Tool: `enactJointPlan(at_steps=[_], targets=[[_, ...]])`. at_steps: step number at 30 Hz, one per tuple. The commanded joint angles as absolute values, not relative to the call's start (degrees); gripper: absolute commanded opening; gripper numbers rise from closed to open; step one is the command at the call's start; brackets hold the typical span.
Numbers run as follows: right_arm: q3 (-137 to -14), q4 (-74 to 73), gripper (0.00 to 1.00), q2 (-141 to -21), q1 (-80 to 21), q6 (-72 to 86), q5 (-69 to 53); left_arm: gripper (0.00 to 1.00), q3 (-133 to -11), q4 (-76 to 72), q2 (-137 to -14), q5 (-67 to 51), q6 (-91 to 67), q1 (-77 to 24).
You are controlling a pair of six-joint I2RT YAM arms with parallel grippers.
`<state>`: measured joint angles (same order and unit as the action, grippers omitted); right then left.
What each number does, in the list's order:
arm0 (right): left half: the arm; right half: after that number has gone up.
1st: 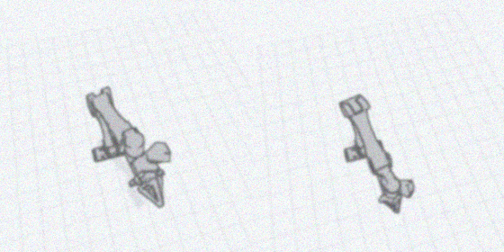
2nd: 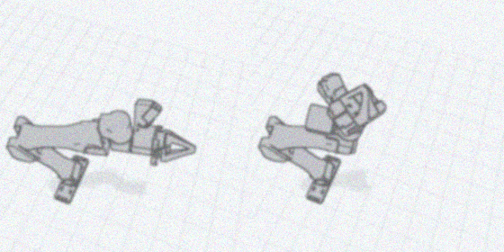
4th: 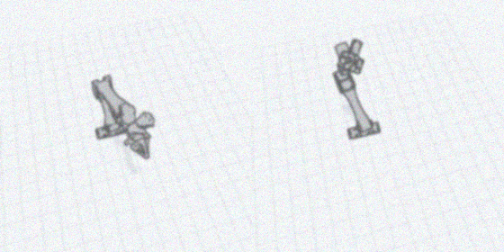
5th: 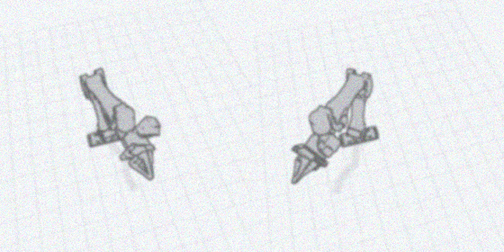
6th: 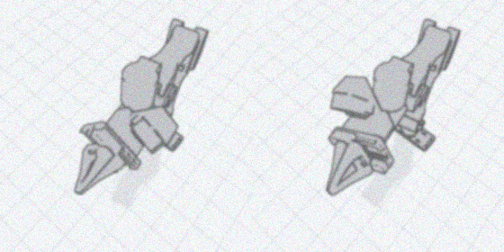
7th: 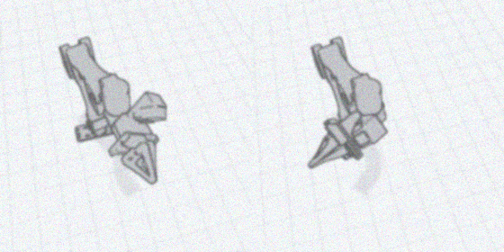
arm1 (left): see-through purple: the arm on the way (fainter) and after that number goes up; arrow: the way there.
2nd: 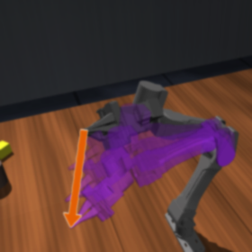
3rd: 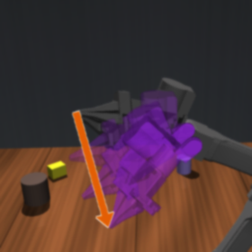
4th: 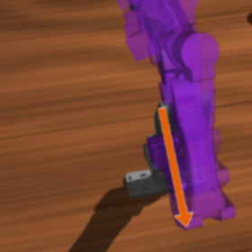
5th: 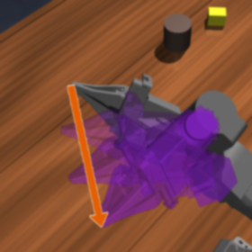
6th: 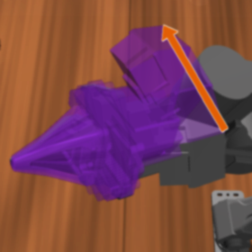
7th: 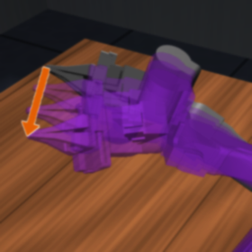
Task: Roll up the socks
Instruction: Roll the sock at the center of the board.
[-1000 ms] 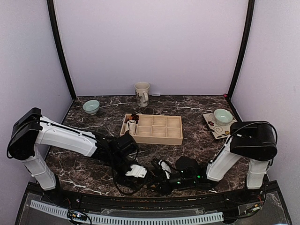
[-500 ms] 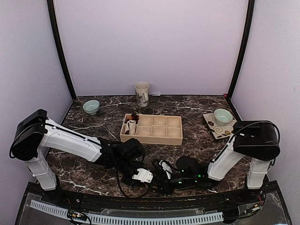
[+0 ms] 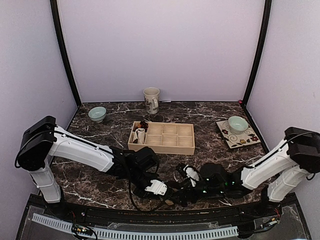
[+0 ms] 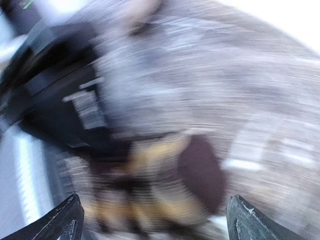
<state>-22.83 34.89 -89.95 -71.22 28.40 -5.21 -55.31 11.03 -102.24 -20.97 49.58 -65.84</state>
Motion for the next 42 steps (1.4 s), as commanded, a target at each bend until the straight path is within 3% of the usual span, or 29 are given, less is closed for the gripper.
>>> enactJointPlan(at_steps=[1, 10, 14, 19, 25, 27, 33, 39, 42], targets=[[-16.55, 21.58, 0.99, -76.05, -68.72, 31.65, 19.54, 0.11, -52.77, 21.13, -105.67, -21.72, 47.53, -65.80], [-2.94, 21.01, 0.99, -40.87, -68.51, 46.02, 42.20, 0.12, -57.65, 28.93, -109.29, -30.72, 40.58, -58.65], [2.39, 31.53, 0.99, -30.52, -68.54, 32.76, 38.17, 0.13, -60.94, 31.91, -112.19, -32.31, 36.45, -56.30], [-8.89, 20.26, 0.99, -39.70, -68.49, 19.72, 29.22, 0.10, -62.30, 29.90, -114.10, -27.41, 29.12, -49.77], [-16.64, 24.01, 0.99, -59.19, -68.37, 12.84, 21.78, 0.10, -60.30, 27.27, -108.08, -20.03, 28.62, -42.89], [-18.91, 23.85, 0.93, -64.47, -68.15, 12.56, 20.21, 0.10, -58.84, 26.85, -106.01, -20.45, 29.14, -43.01], [-21.08, 34.18, 0.58, -76.31, -63.33, 18.94, 12.02, 0.10, -57.34, 26.42, -106.46, -20.35, 30.75, -45.64], [-31.35, 39.19, 0.16, -90.08, -56.69, 21.81, -5.92, 0.10, -57.44, 26.28, -108.64, -19.62, 31.11, -48.76], [-34.44, 45.35, 0.12, -97.26, -54.07, 25.23, -14.56, 0.10, -57.23, 26.19, -108.89, -19.36, 31.32, -49.32]])
